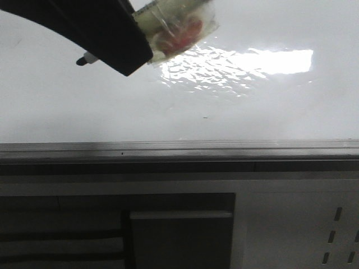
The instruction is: Write number 4 on whiteboard
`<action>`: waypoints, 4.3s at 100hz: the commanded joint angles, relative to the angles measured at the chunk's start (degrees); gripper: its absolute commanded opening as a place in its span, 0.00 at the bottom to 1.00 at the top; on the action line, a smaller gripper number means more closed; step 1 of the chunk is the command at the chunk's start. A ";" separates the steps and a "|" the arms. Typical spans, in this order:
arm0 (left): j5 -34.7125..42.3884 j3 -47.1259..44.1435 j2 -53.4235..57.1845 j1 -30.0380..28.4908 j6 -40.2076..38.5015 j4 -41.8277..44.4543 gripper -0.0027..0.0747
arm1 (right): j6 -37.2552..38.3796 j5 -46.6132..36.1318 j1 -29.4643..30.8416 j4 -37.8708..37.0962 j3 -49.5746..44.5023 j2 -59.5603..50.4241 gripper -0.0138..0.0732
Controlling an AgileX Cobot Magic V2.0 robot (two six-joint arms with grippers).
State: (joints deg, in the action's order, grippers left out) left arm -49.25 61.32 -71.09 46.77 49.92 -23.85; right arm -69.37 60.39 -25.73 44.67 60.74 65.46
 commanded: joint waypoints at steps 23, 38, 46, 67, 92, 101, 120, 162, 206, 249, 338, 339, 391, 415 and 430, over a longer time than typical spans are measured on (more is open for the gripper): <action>2.97 1.97 1.21 0.52 0.46 -2.12 0.01 | -0.97 -4.27 -1.29 1.81 1.98 1.69 0.64; 2.96 1.97 1.21 0.52 0.60 -2.12 0.01 | -0.97 -4.40 -1.60 1.81 1.98 1.92 0.64; 2.96 1.97 1.21 0.52 0.60 -2.12 0.01 | -0.97 -4.39 -1.79 1.81 1.98 1.92 0.63; 2.96 1.97 1.21 0.52 0.60 -2.12 0.01 | -0.97 -4.38 -1.79 1.81 1.98 1.92 0.40; 2.96 1.97 1.21 0.52 0.60 -2.01 0.01 | -0.97 -4.38 -1.79 2.04 1.98 1.92 0.16; 2.96 1.97 1.33 0.52 0.60 -1.45 0.06 | -0.97 -4.27 -1.79 2.04 1.98 1.92 0.10; 2.96 1.97 2.13 -1.52 0.60 -0.74 0.41 | 0.94 -4.15 -1.79 0.01 2.44 1.27 0.10; 2.92 -1.95 19.77 -16.57 -6.19 -4.51 0.50 | 39.98 -11.28 -1.79 -31.66 0.22 -13.39 0.11; 13.18 -19.49 31.78 -26.55 -13.62 -6.70 0.50 | 49.67 -19.19 -1.79 -33.32 -10.39 -17.97 0.11; 17.26 -19.58 31.57 -26.55 -13.62 -8.53 0.49 | 53.74 -12.36 -1.79 -30.13 7.85 0.47 0.11; 18.57 -19.70 31.45 -26.55 -13.62 -8.53 0.49 | 55.41 -11.61 3.82 -32.66 7.77 3.61 0.11; 18.57 -19.70 31.45 -26.55 -13.62 -8.53 0.49 | 55.08 -11.99 3.49 -32.35 7.77 3.50 0.11; 21.10 -19.70 31.45 -26.55 -13.51 -8.53 0.49 | 52.64 -11.39 -0.41 -31.10 8.22 10.75 0.11; 20.26 -19.17 31.45 -26.55 -11.03 -8.53 0.49 | 48.64 -5.49 -2.73 -31.10 13.67 5.98 0.11; 12.70 -15.61 29.40 -25.80 -5.32 -9.51 0.49 | 41.48 -4.65 -2.95 -30.65 14.88 0.69 0.11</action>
State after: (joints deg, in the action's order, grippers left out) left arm -35.49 41.94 -40.11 20.43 41.30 -30.72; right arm -21.93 57.10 -28.53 12.93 73.39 70.60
